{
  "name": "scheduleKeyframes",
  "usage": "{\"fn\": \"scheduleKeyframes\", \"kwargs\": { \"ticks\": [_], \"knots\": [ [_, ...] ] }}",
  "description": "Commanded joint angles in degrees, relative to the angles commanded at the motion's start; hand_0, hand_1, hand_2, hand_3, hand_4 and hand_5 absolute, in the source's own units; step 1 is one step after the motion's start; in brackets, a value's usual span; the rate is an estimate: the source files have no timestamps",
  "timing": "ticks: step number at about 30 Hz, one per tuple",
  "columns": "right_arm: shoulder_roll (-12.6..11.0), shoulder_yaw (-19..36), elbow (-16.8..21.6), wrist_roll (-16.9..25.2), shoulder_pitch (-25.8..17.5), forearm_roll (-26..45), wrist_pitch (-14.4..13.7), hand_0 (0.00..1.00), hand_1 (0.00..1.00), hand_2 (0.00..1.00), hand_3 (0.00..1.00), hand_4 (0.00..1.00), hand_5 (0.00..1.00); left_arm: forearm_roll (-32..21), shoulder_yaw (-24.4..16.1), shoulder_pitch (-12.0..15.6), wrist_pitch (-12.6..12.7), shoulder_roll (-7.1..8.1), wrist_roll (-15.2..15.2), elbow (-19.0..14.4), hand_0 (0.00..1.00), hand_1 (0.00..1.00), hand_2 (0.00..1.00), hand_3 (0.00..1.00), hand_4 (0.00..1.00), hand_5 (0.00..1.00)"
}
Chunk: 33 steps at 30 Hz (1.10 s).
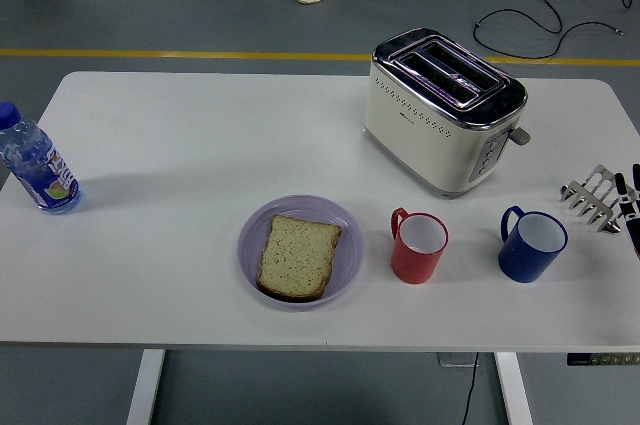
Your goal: Pick up the cup,pour liquid into bread,place the cup on the desk
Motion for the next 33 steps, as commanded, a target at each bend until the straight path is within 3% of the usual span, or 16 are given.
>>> {"fn": "scheduleKeyframes", "kwargs": {
  "ticks": [33],
  "knots": [
    [0.1,-0.4,-0.7,0.6,0.6,0.6,0.9,0.669,0.627,0.654,0.606,0.595,0.204,1.1,-1.1,0.0,0.0,-0.16,0.0,0.0,0.655,0.691,0.711,0.605,0.341,0.925]
  ]
}}
